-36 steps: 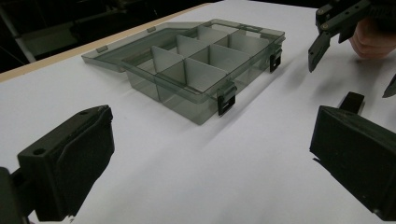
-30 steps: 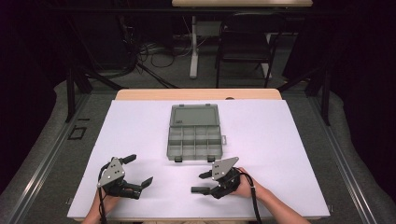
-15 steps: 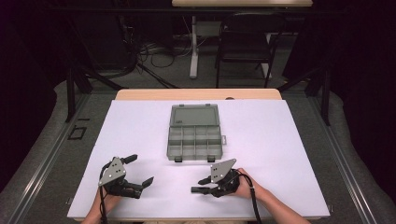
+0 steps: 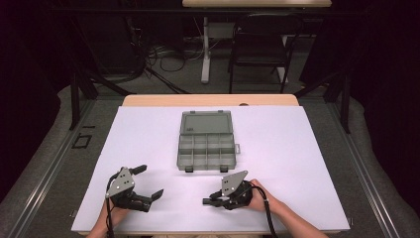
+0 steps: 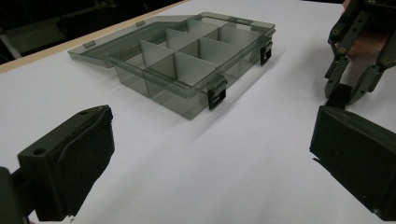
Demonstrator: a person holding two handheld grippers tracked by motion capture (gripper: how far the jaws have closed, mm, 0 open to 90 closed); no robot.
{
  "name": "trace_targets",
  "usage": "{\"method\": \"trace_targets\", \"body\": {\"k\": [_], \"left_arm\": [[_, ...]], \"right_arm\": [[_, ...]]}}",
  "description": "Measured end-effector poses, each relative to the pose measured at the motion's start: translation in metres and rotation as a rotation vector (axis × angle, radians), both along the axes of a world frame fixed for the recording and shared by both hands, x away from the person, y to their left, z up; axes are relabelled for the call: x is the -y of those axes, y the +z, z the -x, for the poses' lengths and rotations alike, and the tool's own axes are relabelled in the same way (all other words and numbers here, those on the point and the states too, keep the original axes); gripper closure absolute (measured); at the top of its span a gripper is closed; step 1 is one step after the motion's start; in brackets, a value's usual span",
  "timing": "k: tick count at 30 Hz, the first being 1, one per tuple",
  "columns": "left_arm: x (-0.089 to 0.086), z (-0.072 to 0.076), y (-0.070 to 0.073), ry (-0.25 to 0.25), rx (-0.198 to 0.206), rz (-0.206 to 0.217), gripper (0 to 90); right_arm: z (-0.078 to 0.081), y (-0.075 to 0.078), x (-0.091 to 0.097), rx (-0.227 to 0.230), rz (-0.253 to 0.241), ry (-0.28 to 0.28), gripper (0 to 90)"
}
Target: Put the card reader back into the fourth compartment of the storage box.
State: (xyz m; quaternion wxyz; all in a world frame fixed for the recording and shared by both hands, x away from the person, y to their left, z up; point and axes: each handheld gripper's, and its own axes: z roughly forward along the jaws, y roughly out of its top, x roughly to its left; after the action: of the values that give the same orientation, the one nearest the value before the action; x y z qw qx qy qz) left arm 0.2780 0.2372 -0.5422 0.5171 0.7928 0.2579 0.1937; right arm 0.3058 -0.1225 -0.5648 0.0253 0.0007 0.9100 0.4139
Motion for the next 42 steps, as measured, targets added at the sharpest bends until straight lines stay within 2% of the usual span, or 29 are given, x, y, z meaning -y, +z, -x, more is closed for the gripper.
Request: {"method": "trace_targets", "body": {"k": [9,16,22,42], "left_arm": [[0.0,-0.001,0.0,-0.001,-0.006,-0.003,0.0],[-0.001,-0.001,0.0,-0.001,-0.008,-0.005,0.0],[-0.001,0.0,0.0,-0.001,-0.005,-0.004,0.0],[0.0,-0.002,0.0,-0.004,-0.008,-0.007,0.0]], "right_arm": [[0.0,0.004,0.002,0.012,-0.015,-0.004,73.3],[0.003,0.015,0.002,0.035,-0.026,-0.026,73.3],[0.004,0.016,0.004,0.044,-0.016,-0.042,73.3],[0.001,0.026,0.016,0.069,-0.029,-0.107,73.3]]}}
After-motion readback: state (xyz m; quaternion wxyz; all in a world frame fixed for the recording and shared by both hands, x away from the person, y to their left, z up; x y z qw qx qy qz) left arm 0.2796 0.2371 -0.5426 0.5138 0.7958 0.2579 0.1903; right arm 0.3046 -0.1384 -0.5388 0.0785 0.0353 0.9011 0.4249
